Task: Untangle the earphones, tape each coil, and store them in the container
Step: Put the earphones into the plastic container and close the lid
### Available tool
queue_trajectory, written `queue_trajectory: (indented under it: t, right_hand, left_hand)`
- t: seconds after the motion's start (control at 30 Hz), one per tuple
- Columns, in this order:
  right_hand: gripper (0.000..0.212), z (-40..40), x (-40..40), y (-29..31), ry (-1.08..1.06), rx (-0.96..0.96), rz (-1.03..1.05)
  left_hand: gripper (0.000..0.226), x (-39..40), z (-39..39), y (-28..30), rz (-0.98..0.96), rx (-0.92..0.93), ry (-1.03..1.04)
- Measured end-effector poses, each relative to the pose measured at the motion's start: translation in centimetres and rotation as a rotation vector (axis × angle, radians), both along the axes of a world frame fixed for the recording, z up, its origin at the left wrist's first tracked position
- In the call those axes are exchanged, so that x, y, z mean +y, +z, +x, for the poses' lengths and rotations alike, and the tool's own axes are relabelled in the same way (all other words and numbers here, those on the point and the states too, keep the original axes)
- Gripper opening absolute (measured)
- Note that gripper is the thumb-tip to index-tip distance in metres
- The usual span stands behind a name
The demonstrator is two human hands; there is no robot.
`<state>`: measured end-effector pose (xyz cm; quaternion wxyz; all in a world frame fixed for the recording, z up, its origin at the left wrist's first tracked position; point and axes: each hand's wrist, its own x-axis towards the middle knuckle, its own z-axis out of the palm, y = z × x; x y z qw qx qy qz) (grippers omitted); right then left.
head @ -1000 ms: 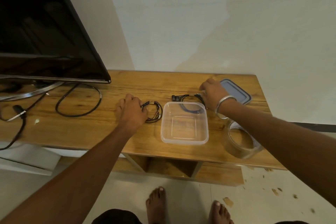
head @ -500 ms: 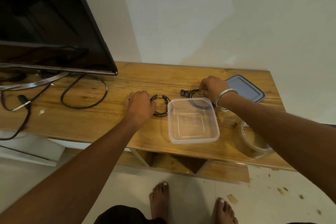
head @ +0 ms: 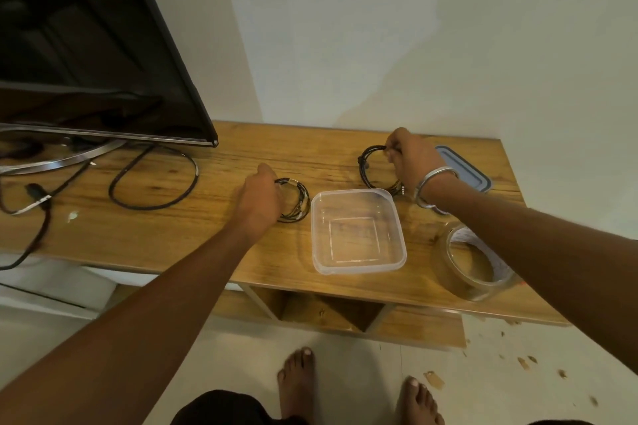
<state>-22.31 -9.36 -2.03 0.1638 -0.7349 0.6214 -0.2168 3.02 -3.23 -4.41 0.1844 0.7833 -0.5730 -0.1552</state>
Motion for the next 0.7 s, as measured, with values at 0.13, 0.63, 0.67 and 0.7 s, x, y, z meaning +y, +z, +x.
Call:
queue_trajectory:
  t: [0.13, 0.63, 0.67, 0.7]
  right_hand:
    - [0.015, -0.1, 0.8, 1.3, -0.035, -0.101, -0.046]
    - [0.012, -1.1, 4.7, 5.5, -0.086, -0.168, -0.048]
    - [0.012, -1.3, 5.1, 5.7, -0.09, -0.166, -0.046]
    - [0.011, -1.5, 5.4, 5.9, -0.092, -0.163, -0.05]
  left_hand:
    - [0.026, -0.3, -0.1, 0.9, -0.055, 0.096, -0.008]
    - [0.023, 1.1, -3.1, 8.1, -0.16, 0.332, -0.035]
    - [0.023, 1.4, -3.5, 8.3, -0.148, 0.349, -0.036]
    - [0.022, 1.8, -4.0, 8.5, -0.136, 0.366, -0.038]
